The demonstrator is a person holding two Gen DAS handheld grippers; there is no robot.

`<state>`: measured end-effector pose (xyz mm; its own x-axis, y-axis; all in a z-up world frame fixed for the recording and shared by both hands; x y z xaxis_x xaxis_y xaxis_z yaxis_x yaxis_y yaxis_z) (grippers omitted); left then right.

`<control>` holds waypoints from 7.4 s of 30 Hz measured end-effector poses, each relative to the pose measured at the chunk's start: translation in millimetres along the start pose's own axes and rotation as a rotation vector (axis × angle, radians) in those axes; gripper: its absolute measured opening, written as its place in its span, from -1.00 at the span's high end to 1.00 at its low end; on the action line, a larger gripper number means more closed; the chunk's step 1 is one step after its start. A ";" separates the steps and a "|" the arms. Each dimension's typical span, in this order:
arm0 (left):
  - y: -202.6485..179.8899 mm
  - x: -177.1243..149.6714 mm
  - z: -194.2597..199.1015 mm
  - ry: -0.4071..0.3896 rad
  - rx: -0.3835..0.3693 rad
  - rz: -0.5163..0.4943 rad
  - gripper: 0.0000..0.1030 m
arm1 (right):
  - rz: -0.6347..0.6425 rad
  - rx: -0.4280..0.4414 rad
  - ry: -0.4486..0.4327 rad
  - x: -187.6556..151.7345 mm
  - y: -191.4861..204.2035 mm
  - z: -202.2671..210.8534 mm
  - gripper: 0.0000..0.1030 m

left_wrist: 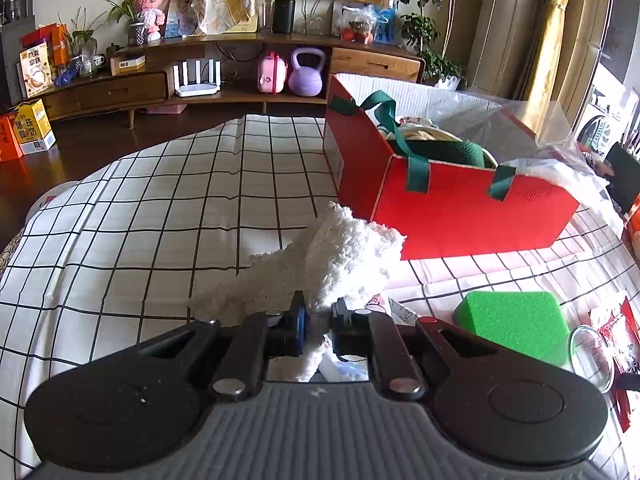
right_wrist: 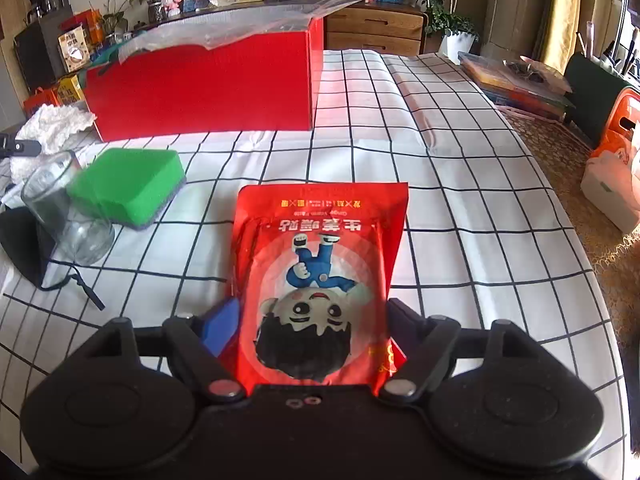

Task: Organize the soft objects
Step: 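Lift the towel with the left tool while the right tool lifts the red bag, then carry the towel and red bag with both tools over the red box, then lower the towel and red bag into the box and open both tools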

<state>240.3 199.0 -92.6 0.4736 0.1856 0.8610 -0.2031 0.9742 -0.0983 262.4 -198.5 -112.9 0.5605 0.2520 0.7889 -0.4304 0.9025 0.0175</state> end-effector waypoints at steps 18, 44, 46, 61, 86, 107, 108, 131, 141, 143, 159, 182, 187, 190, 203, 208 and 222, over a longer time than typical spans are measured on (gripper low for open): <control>-14.1 50.6 51.1 -0.099 -0.042 0.044 0.78 | -0.095 0.050 -0.093 72.0 -9.8 45.7 0.90; -45.0 58.9 60.4 -0.122 -0.150 0.021 0.78 | -0.099 -0.038 0.115 30.7 49.2 -45.6 -1.00; -43.3 58.0 58.8 -0.120 -0.151 0.027 0.78 | -0.062 -0.076 0.134 29.2 53.7 -51.5 -1.00; -41.7 55.7 50.6 -0.113 -0.154 0.041 0.78 | -0.006 -0.057 0.118 24.5 56.5 -51.6 -0.96; -47.3 55.9 49.3 -0.113 -0.148 0.046 0.78 | 0.029 -0.021 -0.014 41.6 46.9 -7.0 -0.52; -86.2 119.2 76.1 -0.234 -0.249 0.069 0.78 | 0.047 0.060 -0.106 127.0 57.2 11.3 -0.52; -88.6 122.8 75.4 -0.239 -0.252 0.066 0.78 | 0.053 0.063 -0.113 133.0 58.8 10.4 -0.52; -104.9 169.5 -50.5 -0.132 -0.250 0.091 0.78 | 0.088 0.117 -0.070 236.4 79.8 -110.2 -0.52; -110.8 143.8 -111.9 -0.010 -0.218 0.045 0.78 | 0.124 0.135 0.001 228.5 90.0 -162.9 -0.52; -111.6 138.9 -122.3 0.017 -0.203 0.029 0.78 | 0.142 0.133 0.019 226.2 91.7 -171.0 -0.52; -121.6 118.3 -171.3 0.201 -0.142 -0.064 0.78 | 0.174 0.128 0.110 208.0 95.4 -198.7 -0.52; -123.4 122.5 -159.0 0.192 -0.122 -0.069 0.75 | 0.181 0.127 0.044 216.7 92.1 -165.5 -0.57; -122.9 128.9 -141.7 0.164 -0.109 -0.077 0.75 | 0.167 0.130 0.018 221.9 90.0 -144.6 -0.58; -123.2 134.3 -129.0 0.141 -0.098 -0.083 0.75 | 0.153 0.133 0.000 225.7 88.0 -131.5 -0.64; -122.2 146.8 -65.6 0.054 -0.098 -0.102 0.57 | 0.102 0.150 -0.082 232.2 81.4 -70.7 -0.69; -120.8 148.1 -39.3 0.021 -0.108 -0.104 0.56 | 0.105 0.164 -0.107 228.1 82.4 -47.9 -0.75; -96.5 126.8 45.5 -0.085 -0.128 -0.080 -0.48 | 0.097 0.274 -0.253 196.5 93.3 39.4 -1.00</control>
<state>281.0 122.6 48.7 0.4084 0.1001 0.9073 -0.0539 0.9949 -0.0854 304.5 -78.5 67.9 0.3298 0.2065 0.9212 -0.6652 0.7432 0.0716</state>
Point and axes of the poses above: each gripper's, at about its wrist camera, not at the fingertips, and z roughly against the way its jaws point, y to its left, x to its top, the point moved 4 cm from there along -z, roughly the way its jaws point, and after that the axes turned 14 degrees about -y, right-handed, at the moved point
